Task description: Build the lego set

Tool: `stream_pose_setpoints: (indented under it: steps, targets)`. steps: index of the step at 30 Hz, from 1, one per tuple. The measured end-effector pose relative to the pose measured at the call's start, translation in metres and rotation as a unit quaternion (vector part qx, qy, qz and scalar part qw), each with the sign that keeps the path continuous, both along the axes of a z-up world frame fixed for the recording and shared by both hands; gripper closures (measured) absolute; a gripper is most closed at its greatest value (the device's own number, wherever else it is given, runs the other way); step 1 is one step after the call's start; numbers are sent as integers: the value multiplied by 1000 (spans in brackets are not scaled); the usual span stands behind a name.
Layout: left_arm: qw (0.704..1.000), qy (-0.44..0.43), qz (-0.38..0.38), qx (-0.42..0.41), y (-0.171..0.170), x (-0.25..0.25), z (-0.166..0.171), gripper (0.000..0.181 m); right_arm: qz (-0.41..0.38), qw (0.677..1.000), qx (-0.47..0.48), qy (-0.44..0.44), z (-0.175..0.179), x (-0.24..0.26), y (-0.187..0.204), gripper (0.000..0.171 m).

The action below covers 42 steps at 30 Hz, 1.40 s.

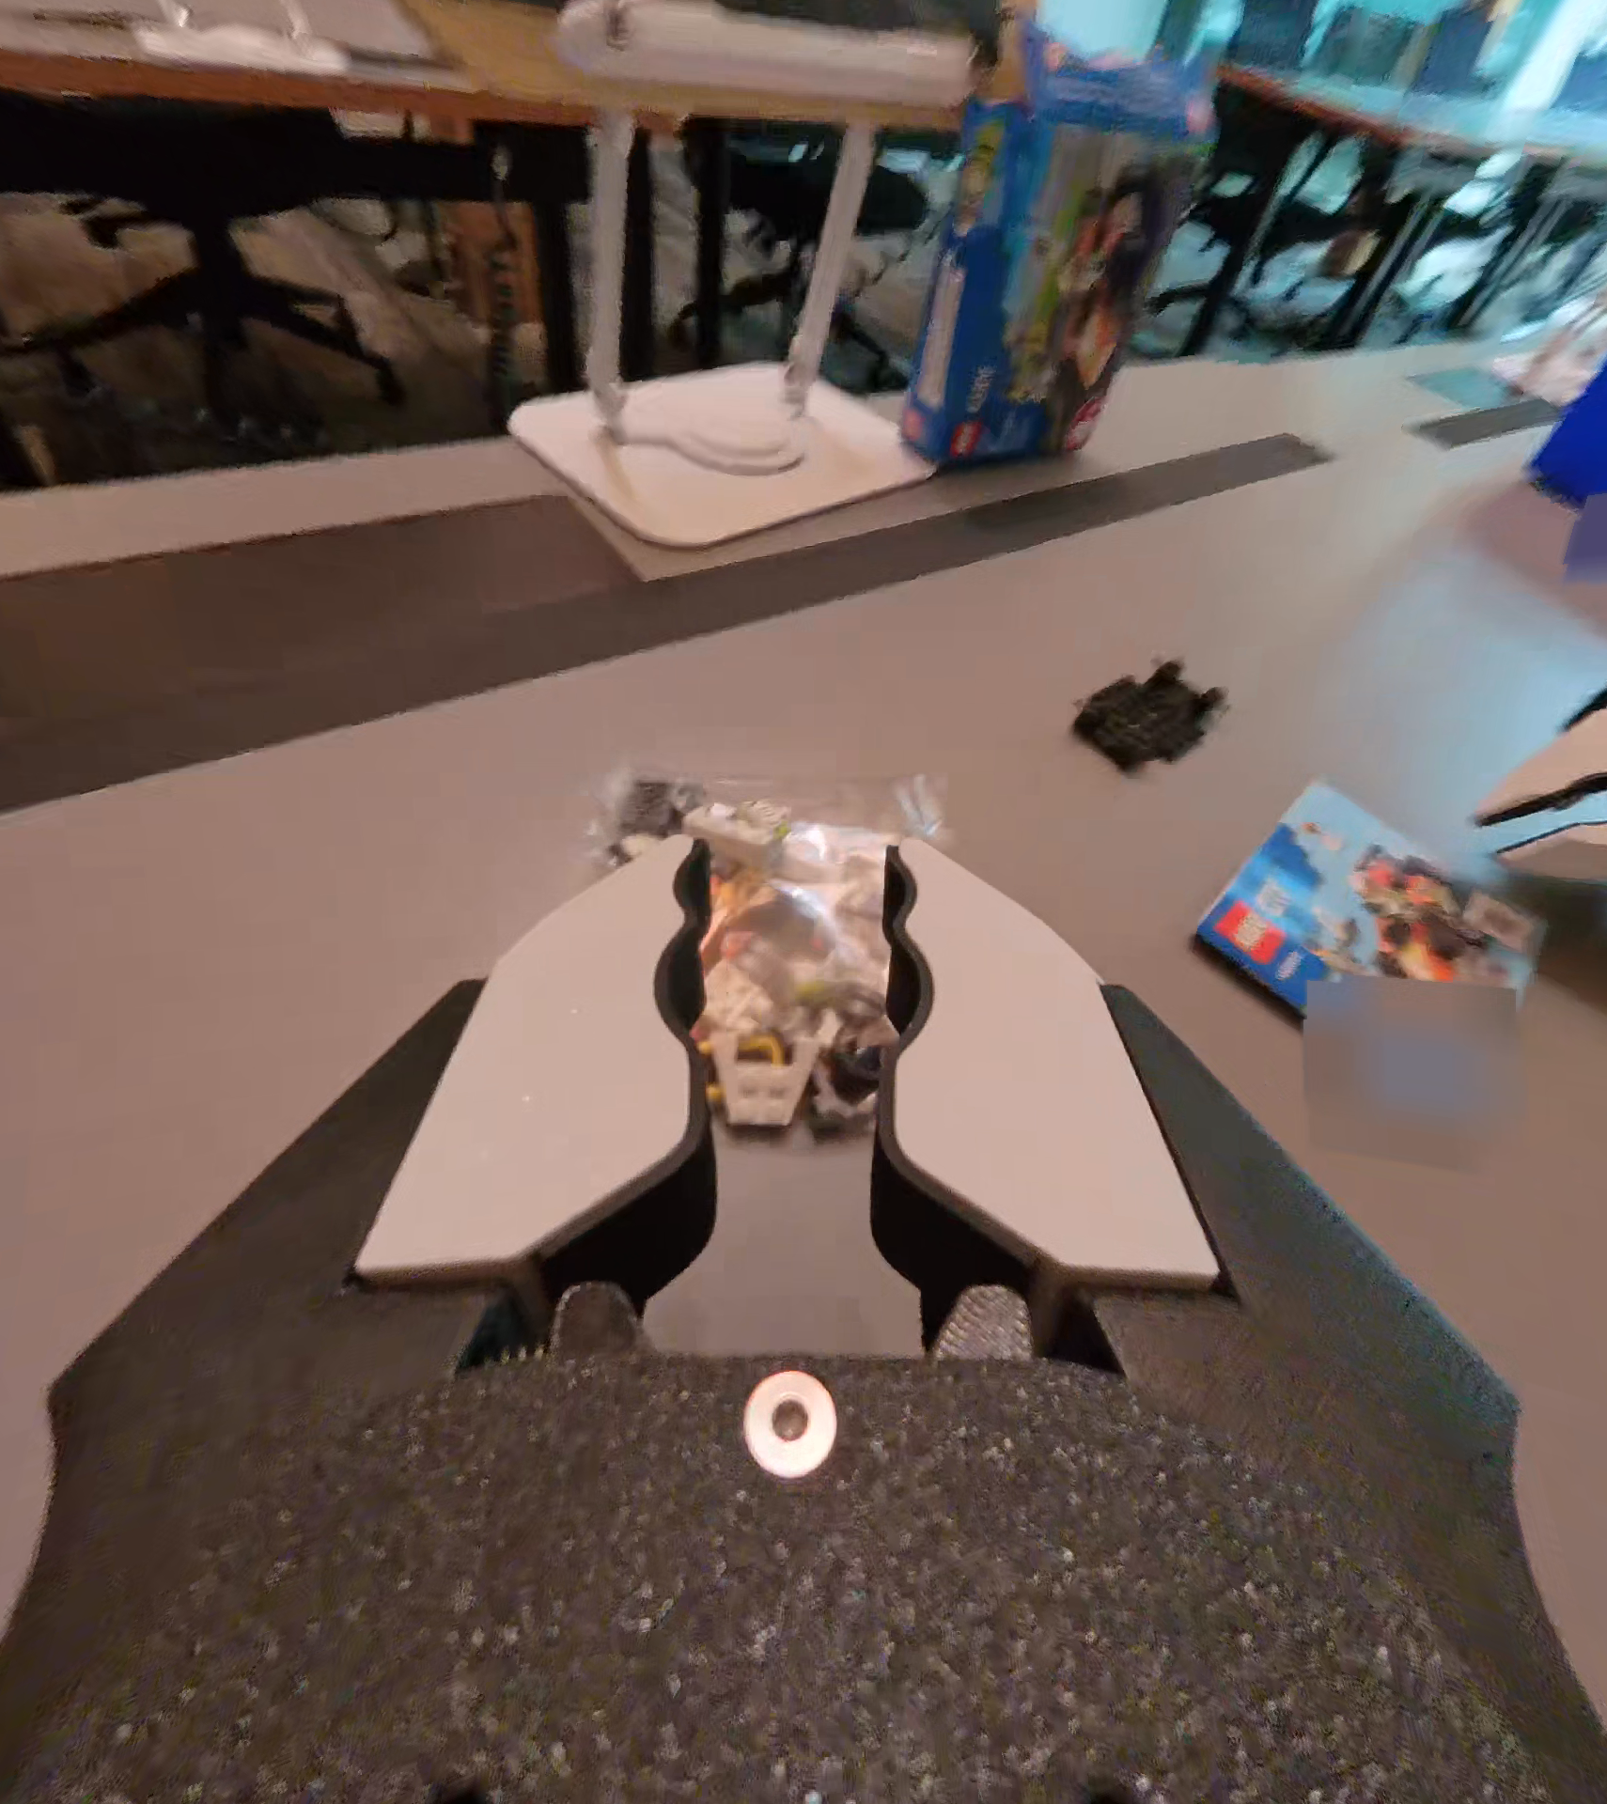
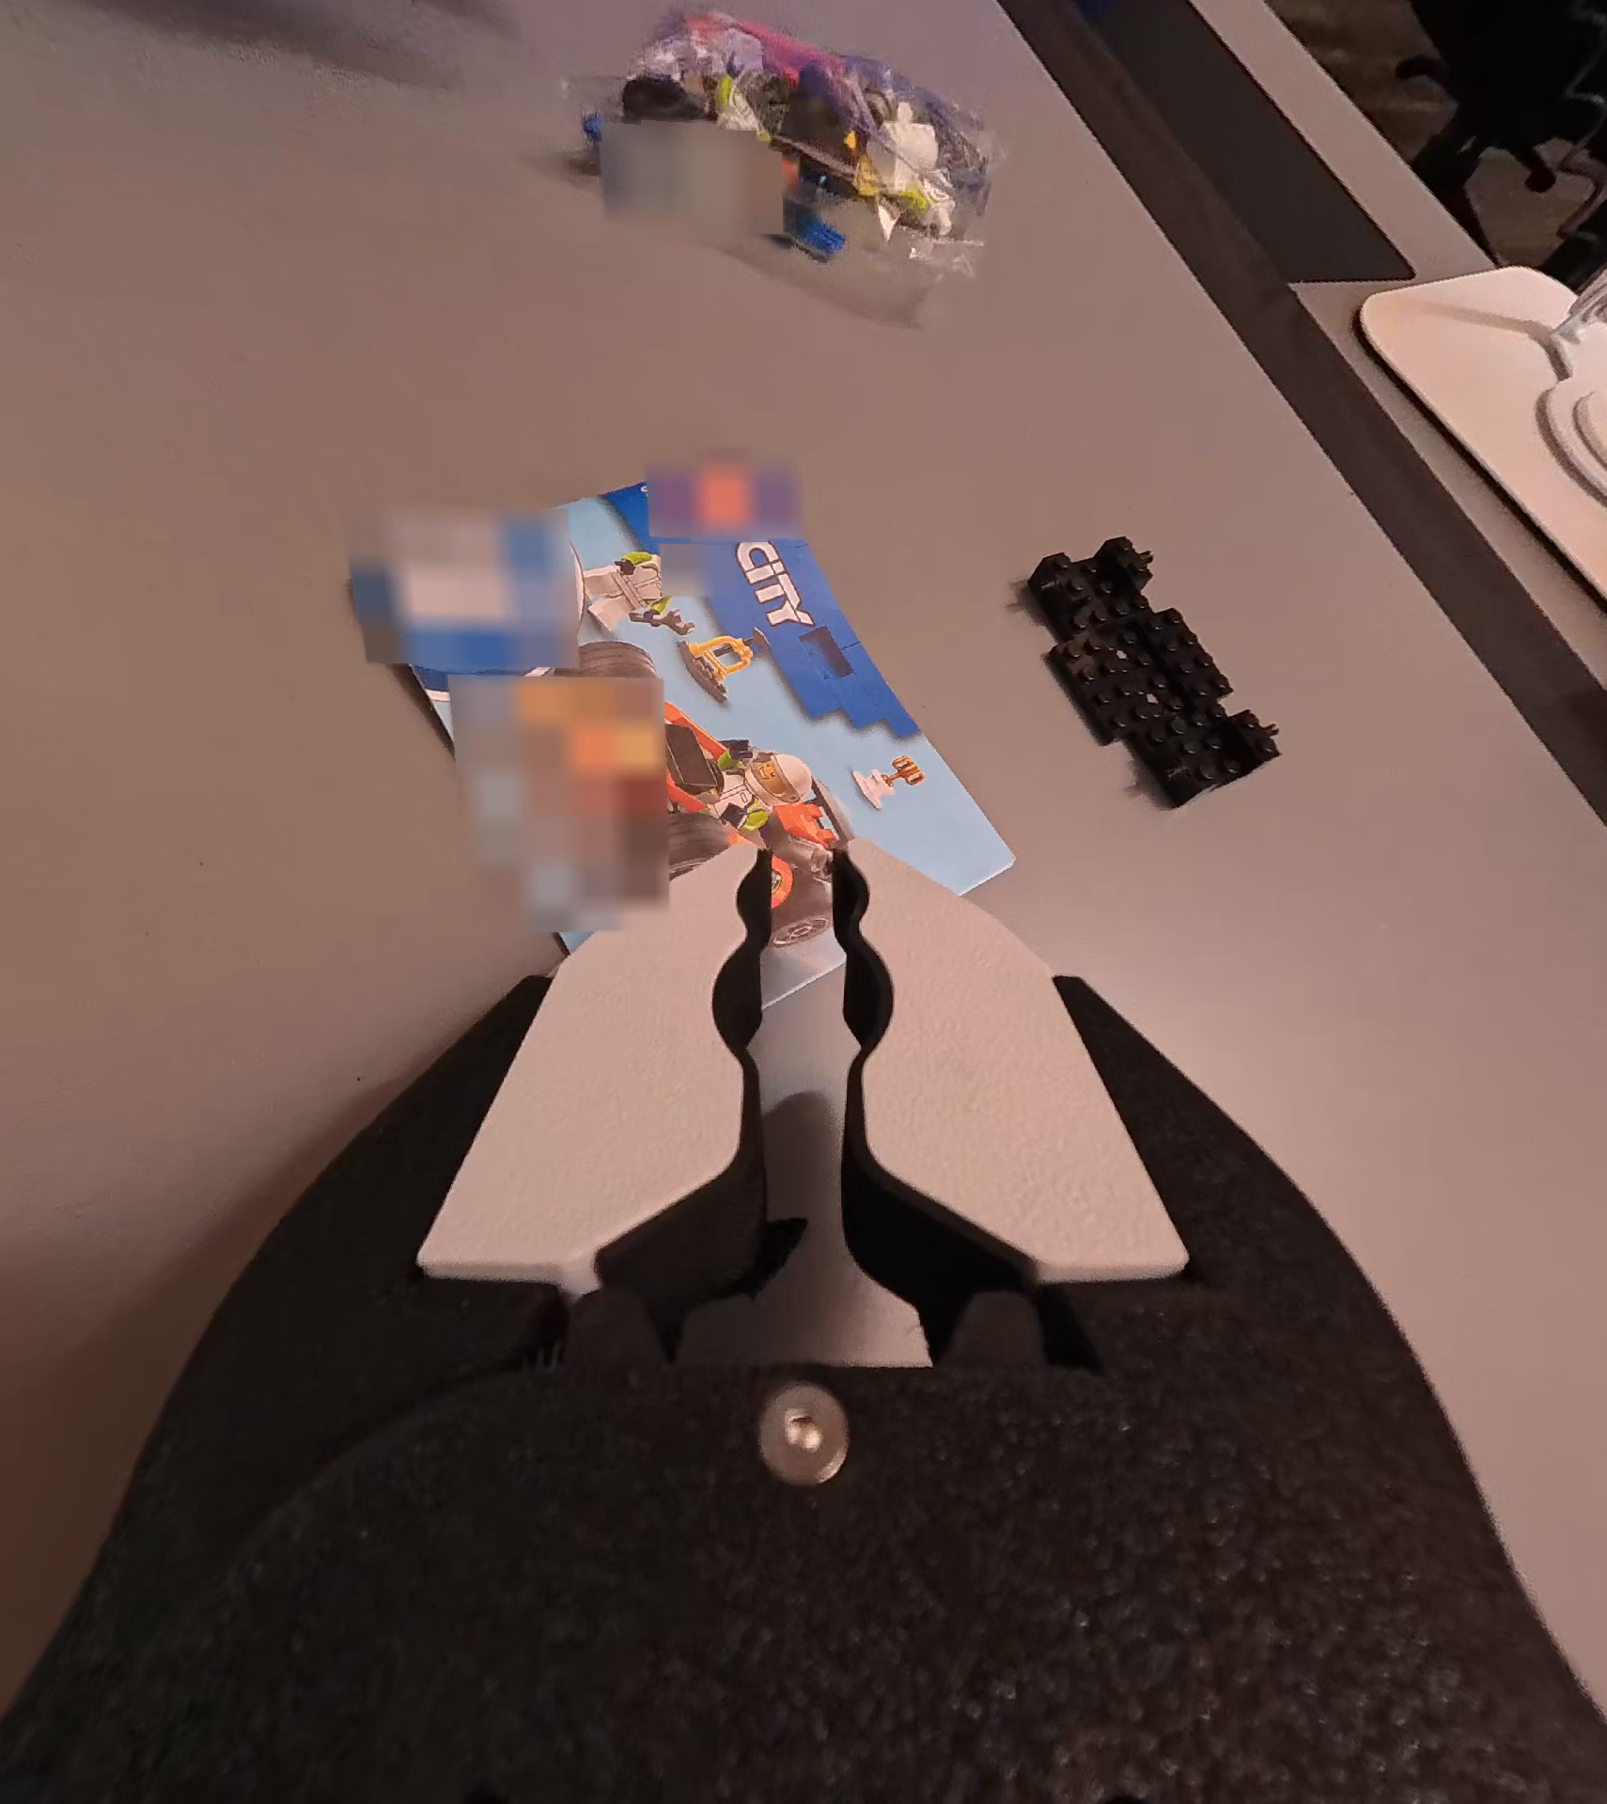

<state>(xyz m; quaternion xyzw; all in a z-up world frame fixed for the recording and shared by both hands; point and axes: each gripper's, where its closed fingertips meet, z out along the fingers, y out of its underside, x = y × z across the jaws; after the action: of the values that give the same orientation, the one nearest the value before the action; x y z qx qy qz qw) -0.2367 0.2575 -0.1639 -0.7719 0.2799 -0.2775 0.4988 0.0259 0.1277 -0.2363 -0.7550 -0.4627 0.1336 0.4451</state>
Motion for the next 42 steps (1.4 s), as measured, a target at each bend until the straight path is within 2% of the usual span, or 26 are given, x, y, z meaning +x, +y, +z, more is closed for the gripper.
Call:
stream_pose_setpoints:
  steps: [3, 7, 11, 16, 20, 24, 27, 31, 38, 42]
  targets:
    - [997, 73, 11, -34, 2, 1, -31, 147, 0, 1000, -3, -3, -2, 0, 0, 159]
    - [990, 135, -33, -28, -5, 33, -53, 159, -1, 1000, -3, -6, -3, 0, -1, 159]
    - [963, 264, -44, -23, -3, 37, -86, 165, -4, 1000, -4, -7, -3, 2, 0, 160]
    - [945, 328, -1, -2, 7, 1, -85, 176, -4, 1000, -7, -3, -3, 3, 0, 160]
    - [933, 356, 59, -2, 14, -36, -80, 173, -2, 1000, -12, -3, -5, 2, 0, 160]
    - [950, 307, 52, 29, 11, -19, -57, 172, -2, 1000, -14, 1, -6, 0, 0, 160]
    - [950, 301, 45, 63, 9, -6, -42, 174, -5, 1000, -14, 0, -6, 1, 0, 160]
    - [967, 234, -17, 95, -10, 46, -23, 175, -11, 1000, -10, 8, -4, 2, 3, 158]
    - [960, 221, -95, 141, -63, 180, -24, 173, -22, 999, 10, 21, 5, 7, 7, 154]
    - [954, 219, -121, 166, -95, 224, -27, 181, -15, 1000, 7, 12, 4, 8, 4, 153]
